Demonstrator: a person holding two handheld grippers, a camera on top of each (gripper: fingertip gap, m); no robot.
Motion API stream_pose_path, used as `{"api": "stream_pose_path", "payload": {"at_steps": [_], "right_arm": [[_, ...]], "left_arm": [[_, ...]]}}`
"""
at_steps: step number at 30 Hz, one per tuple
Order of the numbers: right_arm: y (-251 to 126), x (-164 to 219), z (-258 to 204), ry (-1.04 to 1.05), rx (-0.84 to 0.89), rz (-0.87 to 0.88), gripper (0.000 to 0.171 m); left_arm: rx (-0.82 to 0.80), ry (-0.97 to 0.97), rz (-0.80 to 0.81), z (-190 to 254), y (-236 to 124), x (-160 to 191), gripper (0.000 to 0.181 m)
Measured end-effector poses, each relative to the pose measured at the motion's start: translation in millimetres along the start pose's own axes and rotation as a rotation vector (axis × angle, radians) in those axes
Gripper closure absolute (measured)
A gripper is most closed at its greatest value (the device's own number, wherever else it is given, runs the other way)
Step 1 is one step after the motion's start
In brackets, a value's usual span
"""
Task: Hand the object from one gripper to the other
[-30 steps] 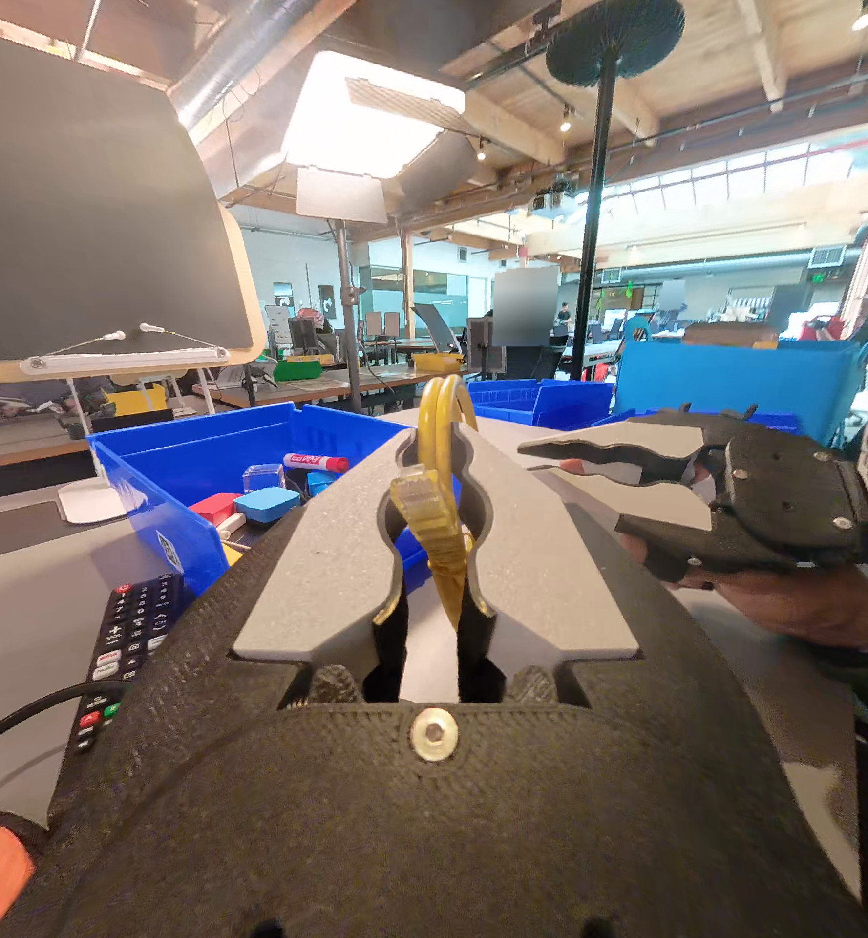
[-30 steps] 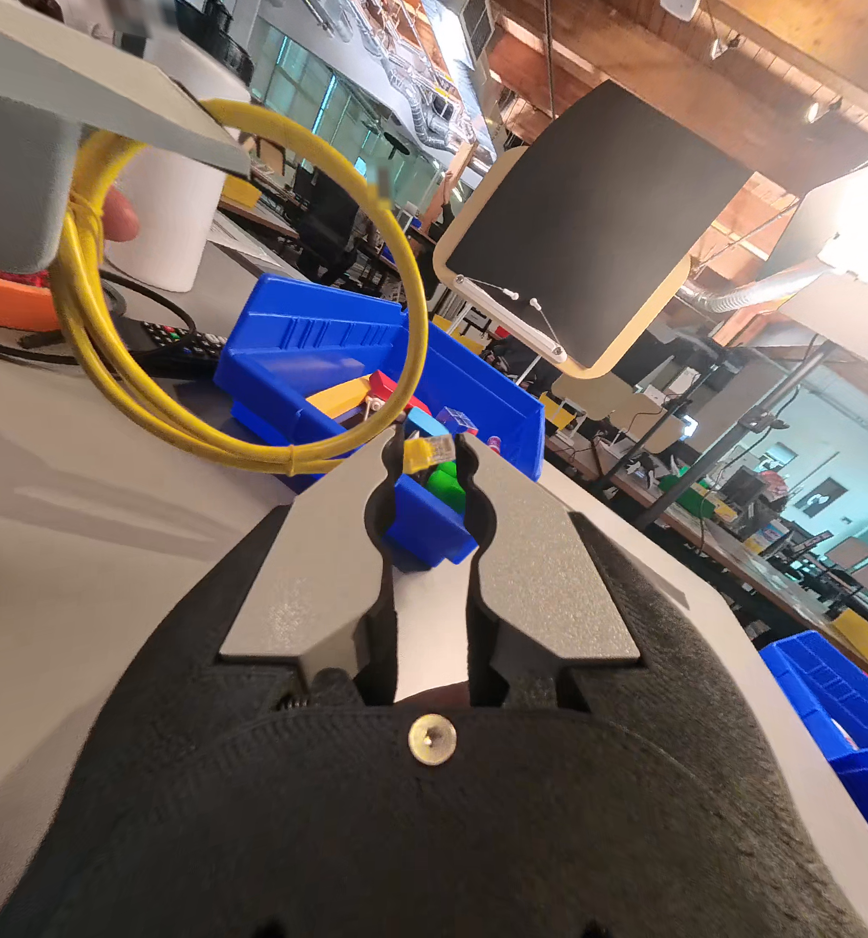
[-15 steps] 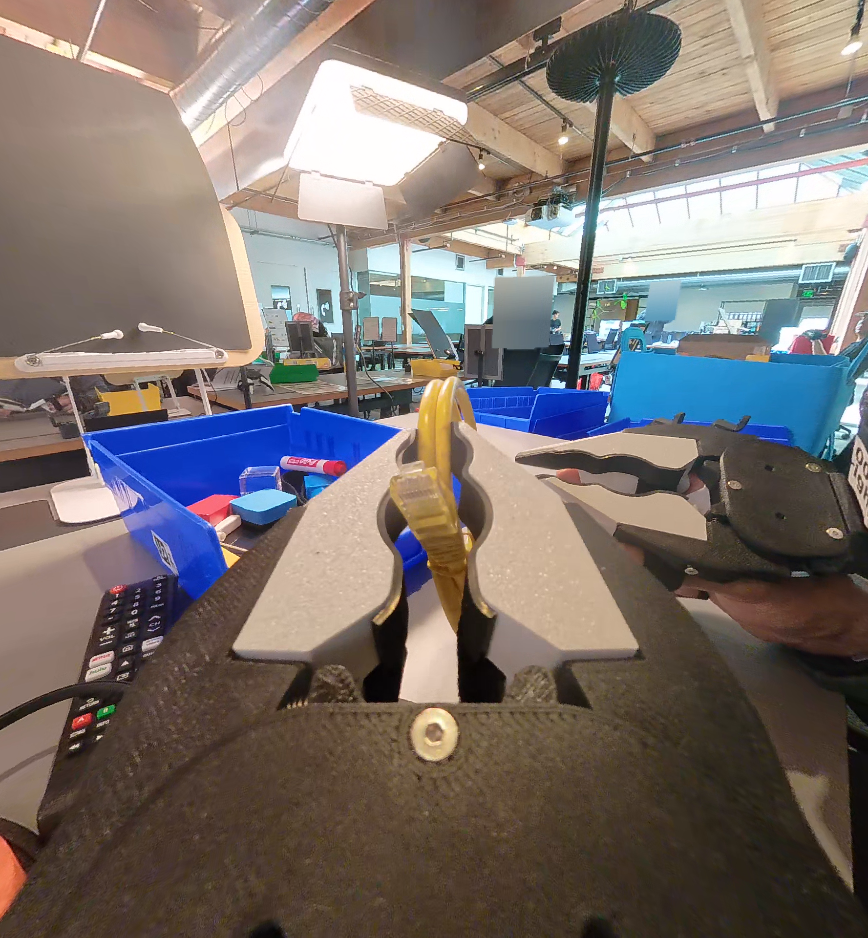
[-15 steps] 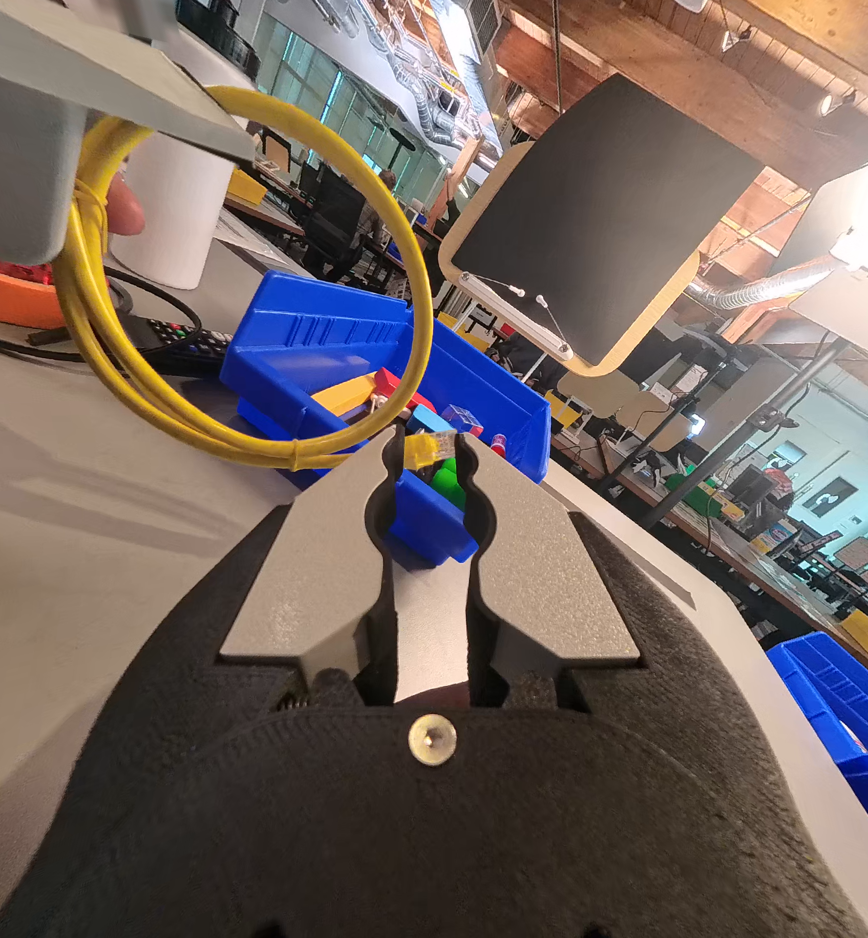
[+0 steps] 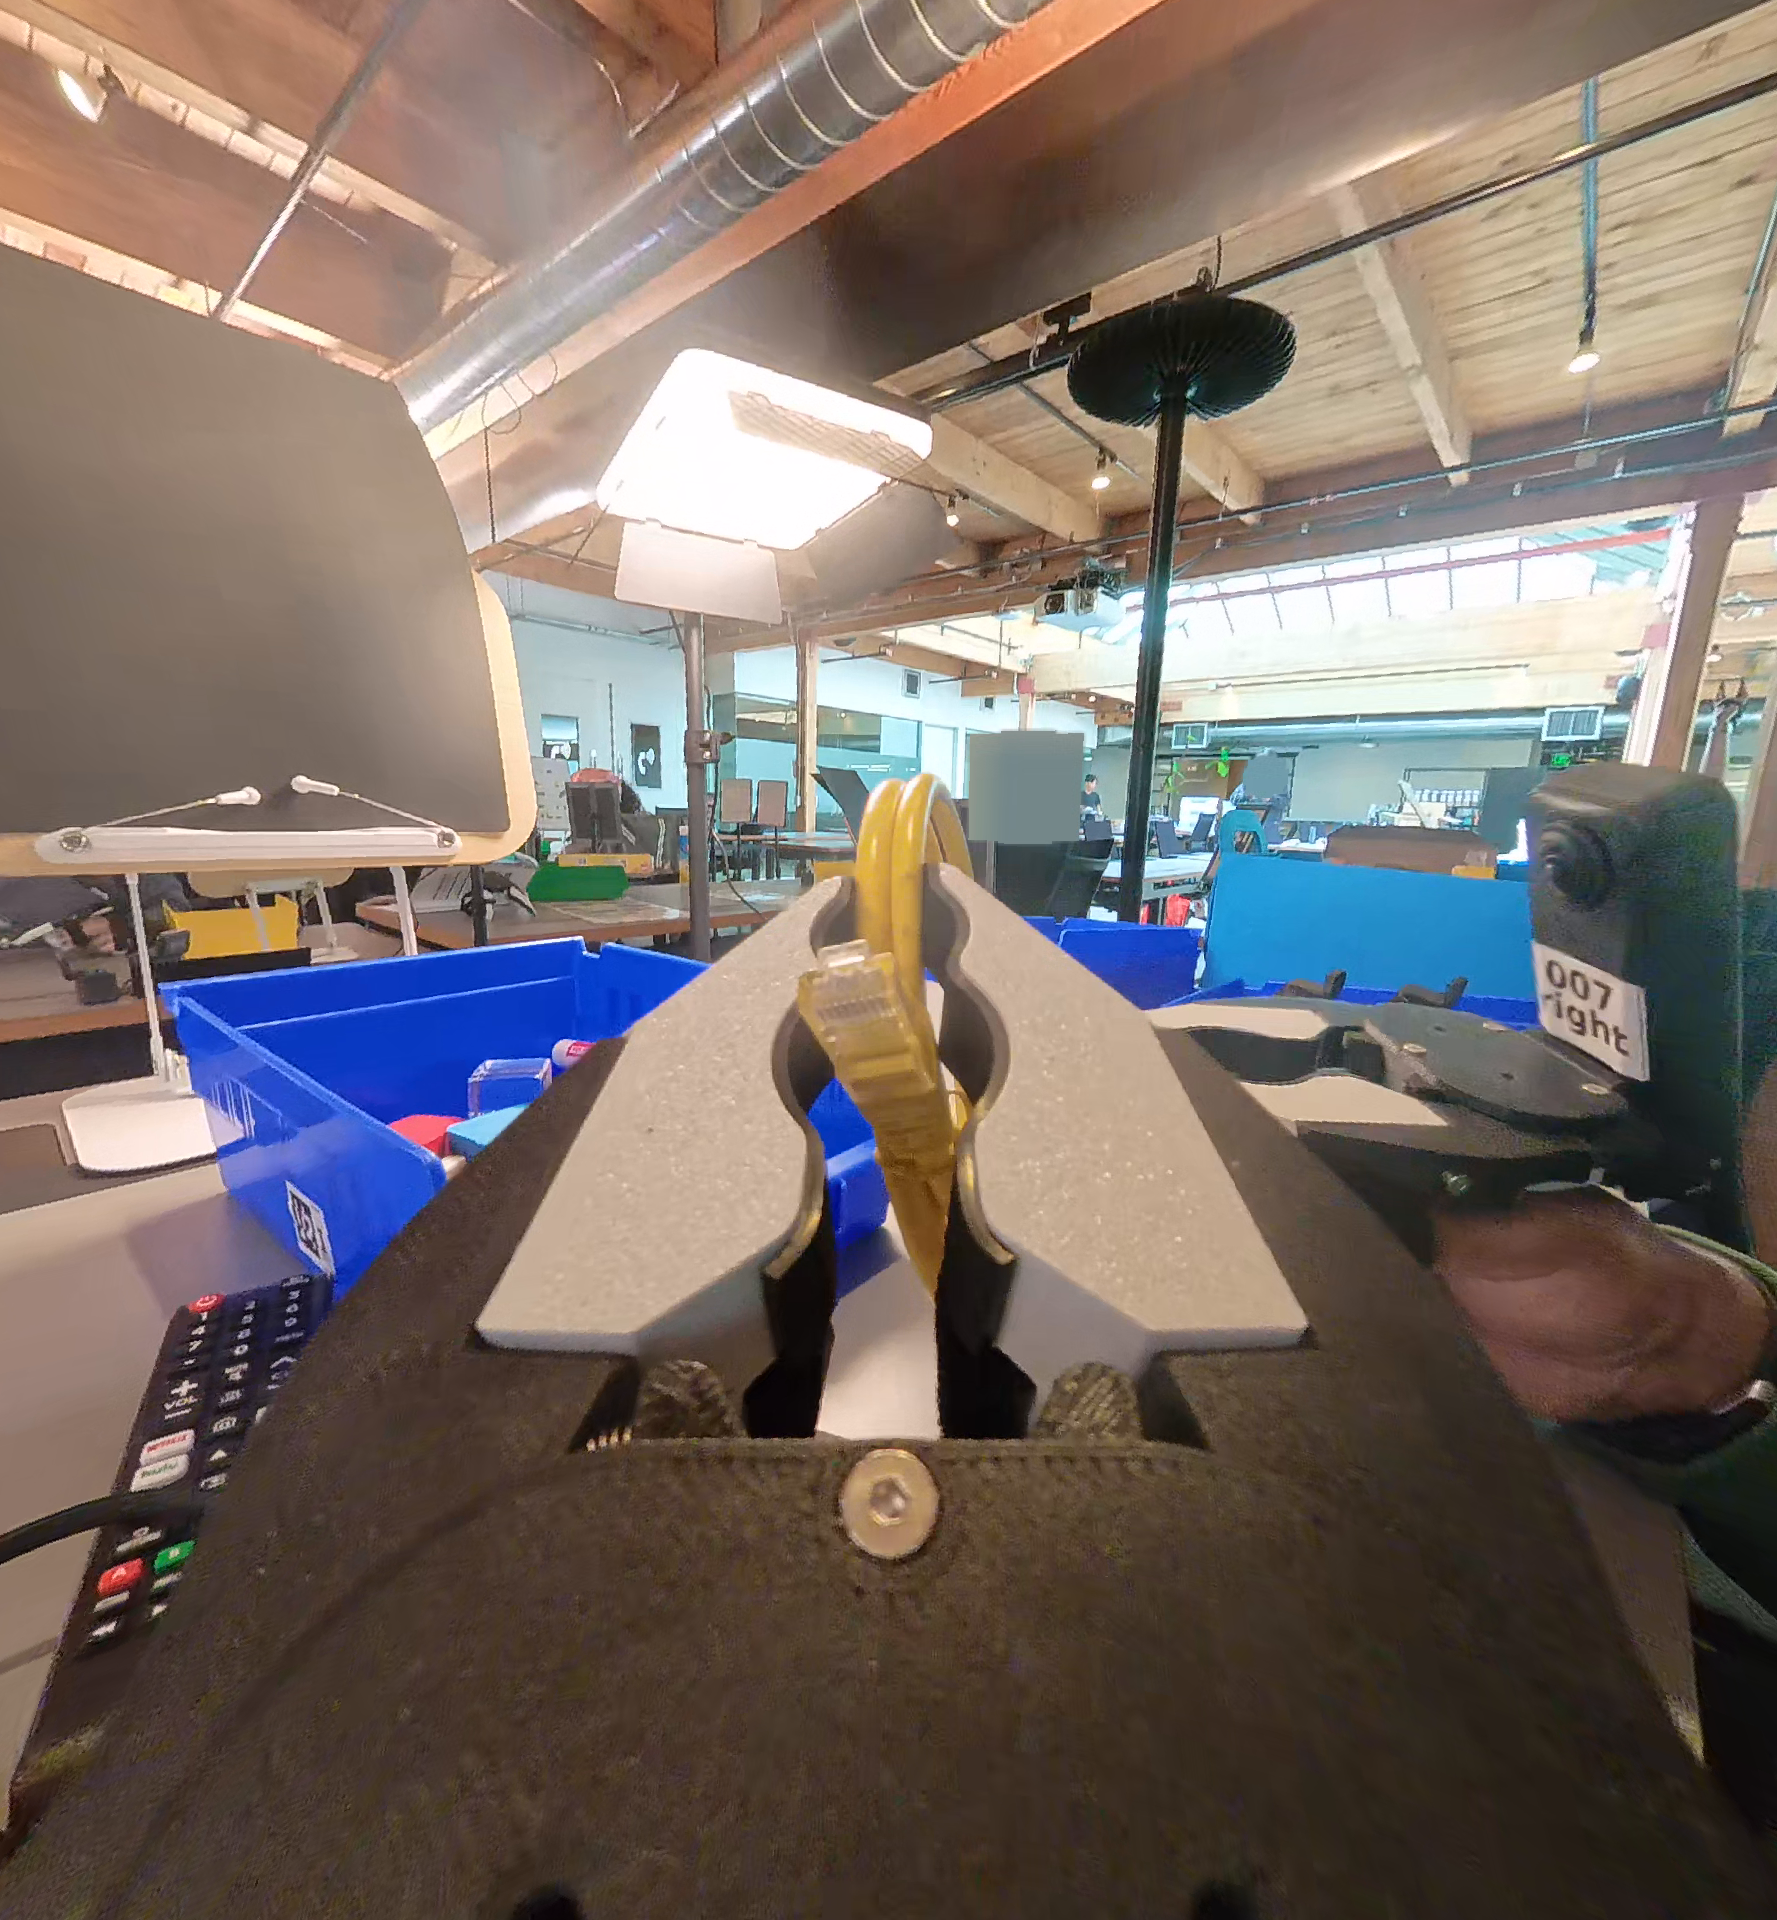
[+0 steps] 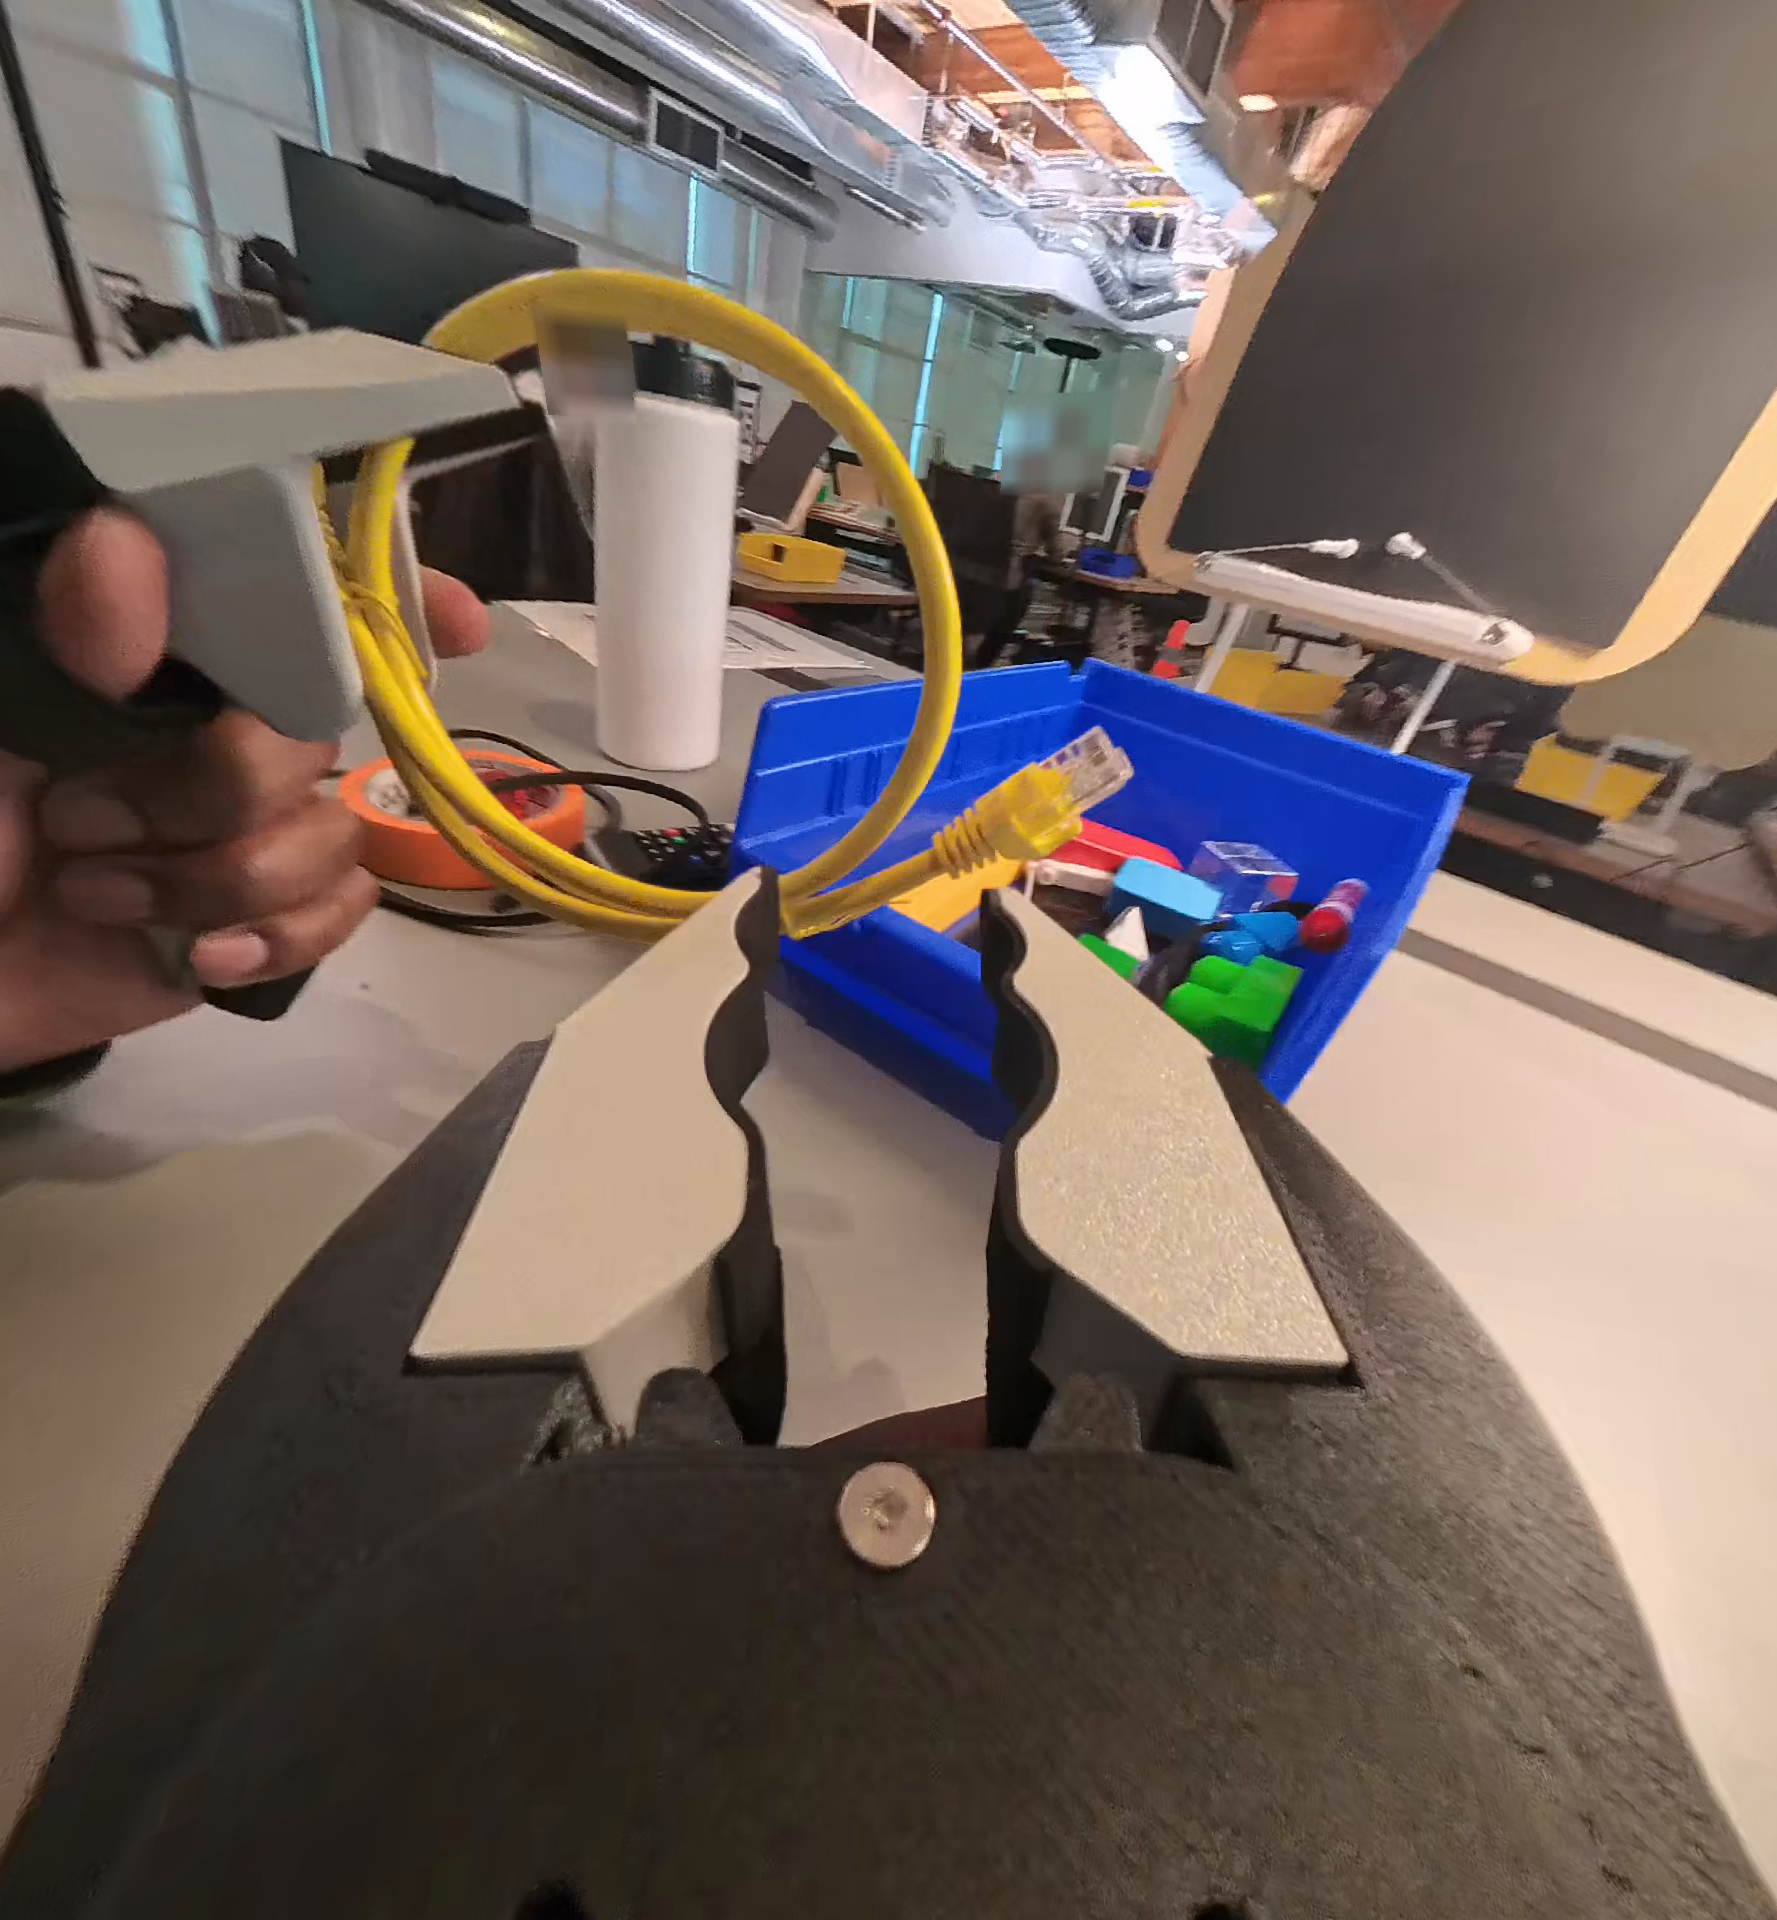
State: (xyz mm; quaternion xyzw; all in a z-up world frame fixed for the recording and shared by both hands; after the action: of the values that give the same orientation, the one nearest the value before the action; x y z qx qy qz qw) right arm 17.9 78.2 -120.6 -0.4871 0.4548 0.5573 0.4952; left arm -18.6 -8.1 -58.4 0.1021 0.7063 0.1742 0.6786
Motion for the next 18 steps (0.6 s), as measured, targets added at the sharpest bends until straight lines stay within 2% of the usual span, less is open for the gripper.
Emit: {"api": "stream_pose_path", "payload": {"at_steps": [7,18], "right_arm": [[1.2,0.3,-4.8,0.126,-0.079,-0.005,0.119],[0.3,0.4,-1.5,0.220,-0.104,-0.001,0.120]], "left_arm": [[0.019,0.005,0.060,3.1,-2.4,-9.7,0.170],[0.030,0.019,0.086,6.5,-4.1,-13.9,0.170]]}}
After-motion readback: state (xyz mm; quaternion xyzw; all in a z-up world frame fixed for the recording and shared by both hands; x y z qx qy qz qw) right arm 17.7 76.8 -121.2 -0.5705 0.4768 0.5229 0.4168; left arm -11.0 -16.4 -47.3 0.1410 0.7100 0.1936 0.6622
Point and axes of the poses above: each gripper's, where its closed fingertips meet, y out along the fingers, x out of its underside, z = x × y across the jaws, the point moved 1 cm from there along -y, back along the fingers, and after that the axes turned 3 degrees about y, right-handed, at the moved point
